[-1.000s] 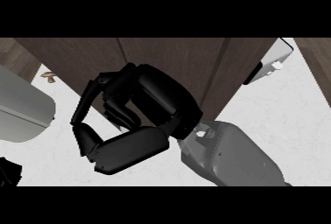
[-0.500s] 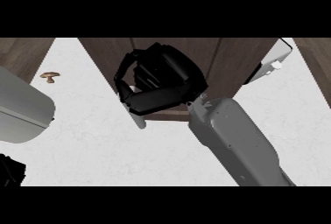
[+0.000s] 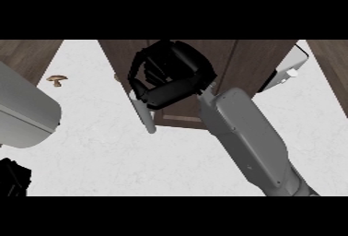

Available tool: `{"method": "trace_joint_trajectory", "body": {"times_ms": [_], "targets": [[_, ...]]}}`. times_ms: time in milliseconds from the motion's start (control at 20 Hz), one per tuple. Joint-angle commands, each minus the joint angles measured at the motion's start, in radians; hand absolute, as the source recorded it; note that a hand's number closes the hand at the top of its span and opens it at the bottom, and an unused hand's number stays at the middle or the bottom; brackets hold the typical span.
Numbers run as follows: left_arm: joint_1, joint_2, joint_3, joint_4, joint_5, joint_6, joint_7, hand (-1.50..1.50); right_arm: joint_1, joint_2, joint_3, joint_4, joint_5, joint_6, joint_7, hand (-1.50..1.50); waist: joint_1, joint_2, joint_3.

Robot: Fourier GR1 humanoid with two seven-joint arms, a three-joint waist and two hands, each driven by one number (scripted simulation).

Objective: Pick up the wine, place it into the cabinet and close the cabinet

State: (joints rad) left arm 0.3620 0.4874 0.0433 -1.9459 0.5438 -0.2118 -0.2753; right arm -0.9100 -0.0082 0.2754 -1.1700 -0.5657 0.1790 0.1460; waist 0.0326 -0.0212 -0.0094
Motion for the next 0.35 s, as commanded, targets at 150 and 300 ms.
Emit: {"method": "trace_joint_trajectory", "body": {"times_ms": [150, 300], "targets": [[-0.001, -0.021, -0.018, -0.011, -0.03, 0.001, -0.001, 1.5, -0.084, -0.084, -0.119, 0.192, 0.023, 0.002, -0.036, 1.5, 0.0, 0.032, 0.009], [-0.046, -0.023, -0.006, 0.006, -0.02, 0.022, 0.021, 1.5, -0.031, -0.068, -0.094, 0.196, 0.046, 0.025, -0.099, 1.5, -0.014, 0.033, 0.009]]}}
